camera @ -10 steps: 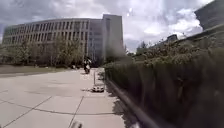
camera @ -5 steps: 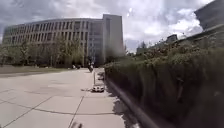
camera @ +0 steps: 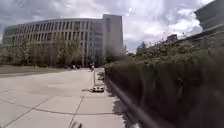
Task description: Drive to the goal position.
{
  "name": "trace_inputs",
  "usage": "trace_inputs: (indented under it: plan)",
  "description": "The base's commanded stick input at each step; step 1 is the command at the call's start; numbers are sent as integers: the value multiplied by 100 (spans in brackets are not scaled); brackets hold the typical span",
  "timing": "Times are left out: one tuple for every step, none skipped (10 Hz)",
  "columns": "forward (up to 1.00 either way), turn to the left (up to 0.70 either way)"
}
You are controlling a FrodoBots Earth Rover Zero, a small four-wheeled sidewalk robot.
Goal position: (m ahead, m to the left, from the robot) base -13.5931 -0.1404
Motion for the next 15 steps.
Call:
trace_inputs:
  plan:
    - [6,0]
    - [5,0]
    - [6,0]
    - [6,0]
    - [6,0]
    - [6,0]
    - [6,0]
    - [6,0]
    - [6,0]
    - [6,0]
    - [6,0]
    - [6,0]
    - [6,0]
    - [6,0]
    - [6,0]
